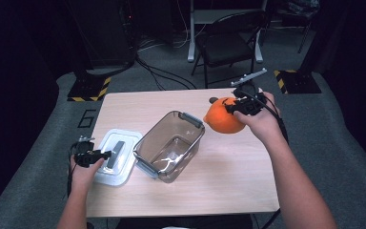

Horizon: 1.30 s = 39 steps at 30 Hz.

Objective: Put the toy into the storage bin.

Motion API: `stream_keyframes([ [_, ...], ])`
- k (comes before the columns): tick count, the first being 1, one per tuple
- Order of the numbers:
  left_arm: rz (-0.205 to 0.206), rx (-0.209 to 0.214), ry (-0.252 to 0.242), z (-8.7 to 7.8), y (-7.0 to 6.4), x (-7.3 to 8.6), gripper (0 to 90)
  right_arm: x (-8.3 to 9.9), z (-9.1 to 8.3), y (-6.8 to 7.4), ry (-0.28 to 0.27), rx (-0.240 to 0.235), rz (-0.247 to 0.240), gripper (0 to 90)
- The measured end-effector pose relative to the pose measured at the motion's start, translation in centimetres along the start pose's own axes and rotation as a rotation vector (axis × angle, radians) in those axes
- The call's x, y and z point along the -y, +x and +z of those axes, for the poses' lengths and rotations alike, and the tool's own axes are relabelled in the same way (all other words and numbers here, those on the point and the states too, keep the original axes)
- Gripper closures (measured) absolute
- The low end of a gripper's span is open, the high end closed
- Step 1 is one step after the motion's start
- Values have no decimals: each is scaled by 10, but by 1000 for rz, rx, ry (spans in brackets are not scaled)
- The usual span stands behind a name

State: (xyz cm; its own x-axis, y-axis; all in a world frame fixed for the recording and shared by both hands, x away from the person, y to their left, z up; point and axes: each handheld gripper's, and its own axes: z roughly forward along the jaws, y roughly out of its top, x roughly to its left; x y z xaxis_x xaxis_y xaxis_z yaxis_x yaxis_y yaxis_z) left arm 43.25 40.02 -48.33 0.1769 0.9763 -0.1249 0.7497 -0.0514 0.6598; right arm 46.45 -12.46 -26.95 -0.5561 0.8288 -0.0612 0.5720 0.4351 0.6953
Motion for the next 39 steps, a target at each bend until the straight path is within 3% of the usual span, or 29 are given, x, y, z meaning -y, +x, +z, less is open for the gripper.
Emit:
stream_keyframes([
  [5, 1, -5, -7, -1, 1, 1, 461, -10, 0, 8, -11, -18, -37, 716],
  [13, -3, -5, -6, -2, 3, 2, 464, -21, 0, 18, -19, -40, -57, 714],
  [14, -4, -7, -7, -3, 3, 2, 464, -23, 0, 20, -7, -44, -39, 713],
  [19, -3, -8, -12, -4, 4, 2, 464, -28, 2, 24, -31, -53, -79, 712],
  [26, -8, -7, -16, -5, 5, 2, 464, -35, 3, 34, -33, -78, -71, 711],
  [39, -17, -5, -13, -6, 5, 3, 464, -44, 17, 57, -54, -119, -119, 711],
])
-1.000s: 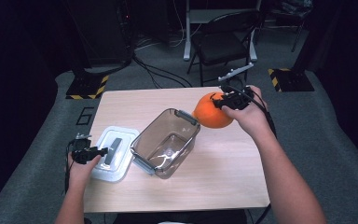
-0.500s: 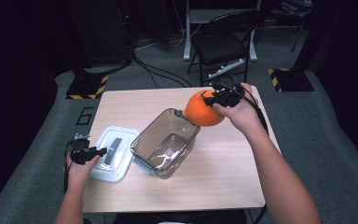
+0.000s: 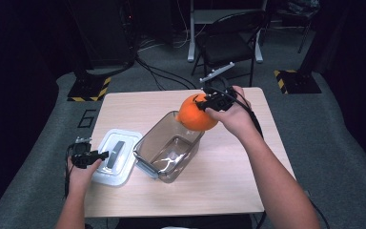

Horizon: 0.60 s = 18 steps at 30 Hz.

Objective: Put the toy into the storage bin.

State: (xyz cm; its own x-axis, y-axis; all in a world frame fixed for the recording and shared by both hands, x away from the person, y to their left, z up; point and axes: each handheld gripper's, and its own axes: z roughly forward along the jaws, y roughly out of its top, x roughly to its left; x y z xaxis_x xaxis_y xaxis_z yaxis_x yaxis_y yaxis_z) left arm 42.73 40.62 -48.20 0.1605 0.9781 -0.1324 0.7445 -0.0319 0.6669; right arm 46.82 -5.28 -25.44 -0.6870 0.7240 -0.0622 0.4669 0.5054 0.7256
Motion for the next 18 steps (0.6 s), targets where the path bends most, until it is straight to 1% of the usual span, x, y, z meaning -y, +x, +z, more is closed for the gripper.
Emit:
stream_keyframes([
  [2, 1, 0, -2, 0, 0, 0, 464, -2, 4, 3, 7, -10, -11, 711],
  [4, 2, 0, -4, 0, 0, 0, 465, -3, 6, 6, 8, -14, -11, 711],
  [5, 6, 0, -1, 0, 1, 0, 465, -4, 8, 7, 10, -19, -28, 711],
  [7, 6, 1, -3, -1, 1, 0, 465, -5, 11, 11, 14, -26, -29, 711],
  [8, 5, 0, -3, -1, 2, 0, 465, -6, 14, 12, 12, -30, -39, 710],
  [11, 2, 2, -3, -1, 2, 1, 465, -8, 18, 17, 20, -41, -37, 710],
  [12, 2, 2, -3, -1, 2, 1, 465, -8, 20, 18, 14, -45, -44, 710],
  [14, 1, 2, -4, -1, 3, 1, 465, -9, 25, 21, 24, -58, -29, 710],
  [18, 1, 2, -2, -1, 4, 1, 465, -8, 36, 23, 43, -71, -30, 710],
])
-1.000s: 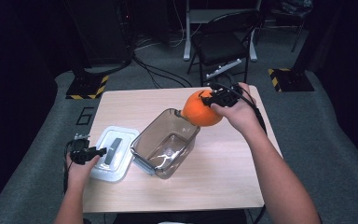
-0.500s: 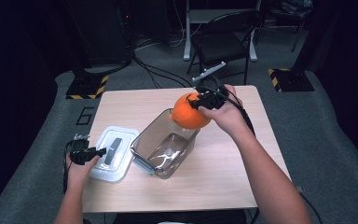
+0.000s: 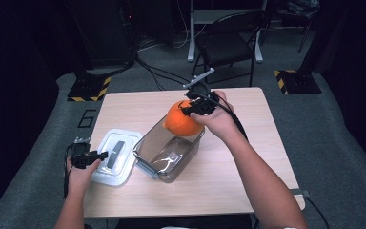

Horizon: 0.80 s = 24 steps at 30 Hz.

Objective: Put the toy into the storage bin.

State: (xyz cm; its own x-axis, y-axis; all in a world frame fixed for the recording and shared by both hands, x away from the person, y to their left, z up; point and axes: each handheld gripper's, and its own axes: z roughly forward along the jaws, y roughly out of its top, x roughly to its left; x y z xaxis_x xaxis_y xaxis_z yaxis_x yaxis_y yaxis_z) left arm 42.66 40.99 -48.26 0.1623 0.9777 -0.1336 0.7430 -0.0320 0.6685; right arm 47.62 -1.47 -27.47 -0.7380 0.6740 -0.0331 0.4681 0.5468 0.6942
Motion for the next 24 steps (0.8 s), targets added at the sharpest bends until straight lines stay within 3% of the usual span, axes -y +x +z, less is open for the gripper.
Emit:
stream_keyframes([
  [7, -1, -2, 1, 0, 1, 0, 466, 3, 16, 2, 10, -11, 26, 709],
  [24, -2, -3, 4, 0, 1, 1, 466, 8, 42, 8, 29, -23, 9, 709],
])
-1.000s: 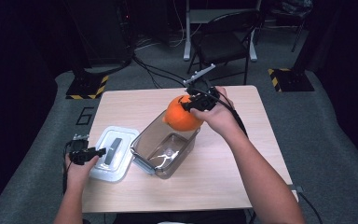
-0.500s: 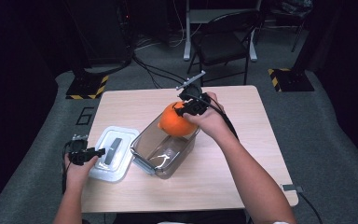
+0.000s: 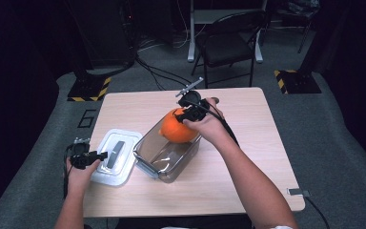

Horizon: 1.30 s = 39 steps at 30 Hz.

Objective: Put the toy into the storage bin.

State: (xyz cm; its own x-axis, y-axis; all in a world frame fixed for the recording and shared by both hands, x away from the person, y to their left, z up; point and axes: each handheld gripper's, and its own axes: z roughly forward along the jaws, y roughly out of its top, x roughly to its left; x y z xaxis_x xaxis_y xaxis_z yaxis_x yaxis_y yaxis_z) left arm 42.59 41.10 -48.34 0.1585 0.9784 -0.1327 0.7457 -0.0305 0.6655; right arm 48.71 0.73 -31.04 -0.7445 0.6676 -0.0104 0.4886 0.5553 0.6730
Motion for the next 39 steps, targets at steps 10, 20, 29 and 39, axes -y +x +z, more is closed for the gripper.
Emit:
stream_keyframes([
  [10, -2, 0, -2, -1, 1, 0, 467, 6, 11, 1, -4, -15, 8, 706],
  [20, 1, -2, 0, -1, 0, 0, 466, 13, 24, 3, 12, -13, -1, 696],
  [29, -2, -3, -3, 0, 0, 1, 467, 17, 30, 3, 10, -17, 10, 692],
  [39, 3, -3, 4, 0, 0, 1, 467, 24, 41, 3, 40, -25, 21, 681],
])
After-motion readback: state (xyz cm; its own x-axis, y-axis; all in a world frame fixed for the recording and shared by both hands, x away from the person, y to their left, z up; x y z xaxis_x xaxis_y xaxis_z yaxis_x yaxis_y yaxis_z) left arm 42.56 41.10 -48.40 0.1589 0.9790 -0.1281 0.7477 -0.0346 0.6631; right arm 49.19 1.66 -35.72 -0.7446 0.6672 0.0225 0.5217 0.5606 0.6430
